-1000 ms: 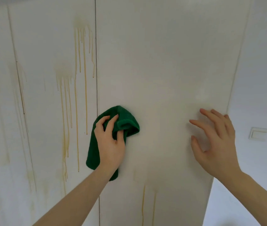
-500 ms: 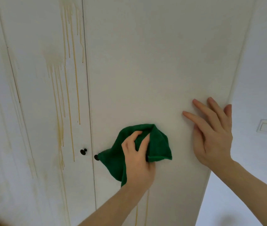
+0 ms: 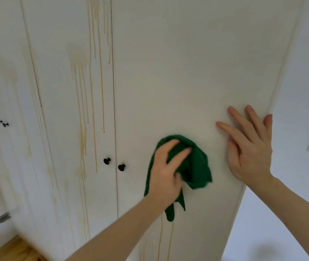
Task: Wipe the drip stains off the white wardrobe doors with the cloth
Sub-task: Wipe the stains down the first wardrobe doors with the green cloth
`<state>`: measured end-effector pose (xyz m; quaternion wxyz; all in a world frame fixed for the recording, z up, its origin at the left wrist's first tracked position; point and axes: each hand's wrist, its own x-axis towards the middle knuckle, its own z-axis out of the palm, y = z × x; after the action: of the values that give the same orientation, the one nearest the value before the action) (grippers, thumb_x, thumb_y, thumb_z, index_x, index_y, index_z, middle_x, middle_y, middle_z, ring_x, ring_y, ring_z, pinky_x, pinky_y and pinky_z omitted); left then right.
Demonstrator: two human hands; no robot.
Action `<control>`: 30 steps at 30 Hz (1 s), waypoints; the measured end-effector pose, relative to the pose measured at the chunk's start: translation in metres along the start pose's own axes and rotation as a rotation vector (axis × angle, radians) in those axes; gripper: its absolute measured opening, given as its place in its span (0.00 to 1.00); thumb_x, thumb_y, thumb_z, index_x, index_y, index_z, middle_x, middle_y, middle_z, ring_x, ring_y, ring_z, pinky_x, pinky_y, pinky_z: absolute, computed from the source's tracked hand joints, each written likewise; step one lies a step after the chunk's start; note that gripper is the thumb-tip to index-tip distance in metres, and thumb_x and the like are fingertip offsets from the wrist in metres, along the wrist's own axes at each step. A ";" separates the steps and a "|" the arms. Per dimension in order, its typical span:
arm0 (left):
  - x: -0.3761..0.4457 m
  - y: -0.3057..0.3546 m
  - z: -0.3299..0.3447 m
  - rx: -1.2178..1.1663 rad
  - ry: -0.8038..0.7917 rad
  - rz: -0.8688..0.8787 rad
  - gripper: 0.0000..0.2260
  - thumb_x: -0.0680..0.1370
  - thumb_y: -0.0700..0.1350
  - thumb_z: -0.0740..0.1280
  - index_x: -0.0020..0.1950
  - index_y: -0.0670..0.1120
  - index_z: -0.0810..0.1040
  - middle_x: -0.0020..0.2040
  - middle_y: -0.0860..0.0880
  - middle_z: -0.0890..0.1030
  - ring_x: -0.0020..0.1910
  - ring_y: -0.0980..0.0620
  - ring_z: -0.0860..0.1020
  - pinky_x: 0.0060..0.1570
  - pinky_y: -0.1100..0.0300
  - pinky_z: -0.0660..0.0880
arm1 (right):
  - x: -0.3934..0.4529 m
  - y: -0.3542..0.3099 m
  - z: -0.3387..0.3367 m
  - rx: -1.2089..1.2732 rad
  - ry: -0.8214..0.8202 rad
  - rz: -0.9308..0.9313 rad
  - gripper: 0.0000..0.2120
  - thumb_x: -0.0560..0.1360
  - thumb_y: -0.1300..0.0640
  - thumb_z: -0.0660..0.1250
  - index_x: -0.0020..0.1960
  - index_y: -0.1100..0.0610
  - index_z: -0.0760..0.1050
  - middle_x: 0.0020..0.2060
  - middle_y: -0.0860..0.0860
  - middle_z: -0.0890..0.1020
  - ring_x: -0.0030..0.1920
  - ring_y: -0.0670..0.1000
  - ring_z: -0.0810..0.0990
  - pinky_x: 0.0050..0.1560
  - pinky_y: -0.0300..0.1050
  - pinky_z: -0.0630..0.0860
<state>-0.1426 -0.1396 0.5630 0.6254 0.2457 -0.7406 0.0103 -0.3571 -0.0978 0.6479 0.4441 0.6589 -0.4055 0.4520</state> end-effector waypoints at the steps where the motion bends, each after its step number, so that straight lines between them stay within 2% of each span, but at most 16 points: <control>1: 0.006 -0.010 -0.011 0.007 0.039 -0.051 0.31 0.68 0.27 0.59 0.69 0.43 0.78 0.74 0.47 0.67 0.74 0.46 0.66 0.74 0.47 0.66 | 0.000 0.000 0.000 -0.001 0.004 0.005 0.18 0.79 0.67 0.60 0.62 0.59 0.83 0.70 0.58 0.77 0.75 0.65 0.69 0.75 0.74 0.56; 6: 0.037 -0.061 -0.062 0.110 0.186 -0.146 0.32 0.70 0.23 0.62 0.73 0.42 0.74 0.78 0.44 0.64 0.78 0.47 0.62 0.76 0.44 0.63 | -0.001 0.001 0.003 -0.015 0.021 0.001 0.18 0.78 0.68 0.60 0.61 0.59 0.84 0.69 0.58 0.78 0.74 0.64 0.69 0.75 0.74 0.56; 9: 0.046 -0.087 -0.074 0.171 0.161 -0.265 0.30 0.74 0.27 0.63 0.74 0.45 0.72 0.79 0.48 0.63 0.78 0.50 0.61 0.76 0.45 0.62 | -0.001 0.001 0.004 -0.020 0.031 -0.003 0.18 0.77 0.68 0.61 0.61 0.59 0.84 0.69 0.58 0.78 0.75 0.64 0.69 0.75 0.73 0.56; 13: 0.037 -0.099 -0.065 0.224 0.092 -0.310 0.25 0.78 0.35 0.65 0.76 0.44 0.70 0.79 0.50 0.62 0.77 0.48 0.62 0.75 0.45 0.63 | -0.002 0.001 0.005 -0.015 0.043 -0.011 0.18 0.77 0.69 0.61 0.61 0.58 0.84 0.69 0.58 0.78 0.74 0.64 0.69 0.76 0.73 0.56; 17: 0.012 -0.090 -0.042 0.223 0.135 -0.347 0.25 0.78 0.35 0.67 0.76 0.43 0.70 0.79 0.48 0.63 0.77 0.46 0.62 0.75 0.43 0.64 | -0.003 0.002 0.007 -0.018 0.058 -0.015 0.19 0.77 0.70 0.62 0.60 0.58 0.84 0.69 0.57 0.79 0.74 0.64 0.70 0.77 0.71 0.55; 19: -0.005 -0.078 -0.026 0.213 0.148 -0.357 0.26 0.77 0.35 0.67 0.76 0.44 0.69 0.78 0.48 0.63 0.77 0.45 0.62 0.77 0.47 0.61 | -0.003 0.002 0.008 -0.020 0.057 -0.017 0.19 0.76 0.70 0.62 0.60 0.58 0.85 0.69 0.57 0.78 0.75 0.64 0.69 0.78 0.69 0.53; 22: -0.033 -0.054 -0.003 0.193 0.120 -0.327 0.26 0.76 0.36 0.70 0.74 0.44 0.72 0.78 0.48 0.64 0.76 0.44 0.63 0.77 0.61 0.54 | -0.003 0.002 0.008 -0.022 0.063 -0.021 0.19 0.76 0.70 0.62 0.60 0.57 0.85 0.69 0.57 0.78 0.75 0.63 0.69 0.78 0.68 0.52; 24: -0.051 -0.038 0.013 0.165 0.073 -0.301 0.28 0.73 0.37 0.74 0.73 0.43 0.73 0.77 0.48 0.66 0.73 0.43 0.65 0.76 0.64 0.53 | -0.003 0.002 0.008 -0.024 0.067 -0.022 0.19 0.76 0.71 0.62 0.60 0.57 0.85 0.69 0.57 0.79 0.75 0.63 0.69 0.78 0.69 0.53; 27: -0.076 -0.014 0.036 0.125 -0.026 -0.259 0.34 0.68 0.36 0.78 0.72 0.47 0.73 0.76 0.49 0.67 0.69 0.44 0.66 0.75 0.64 0.54 | -0.004 0.002 0.009 -0.028 0.072 -0.022 0.20 0.76 0.71 0.62 0.60 0.57 0.85 0.69 0.57 0.79 0.75 0.63 0.69 0.78 0.70 0.54; 30: -0.094 0.014 0.056 0.116 -0.136 -0.109 0.32 0.70 0.37 0.69 0.74 0.52 0.70 0.76 0.52 0.66 0.64 0.45 0.67 0.71 0.59 0.62 | -0.005 0.003 0.008 -0.023 0.066 -0.020 0.20 0.77 0.71 0.62 0.61 0.57 0.85 0.69 0.56 0.78 0.75 0.64 0.69 0.78 0.70 0.53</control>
<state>-0.1905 -0.1129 0.4676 0.5579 0.3213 -0.7652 0.0025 -0.3595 -0.1057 0.6426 0.4691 0.6426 -0.3892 0.4643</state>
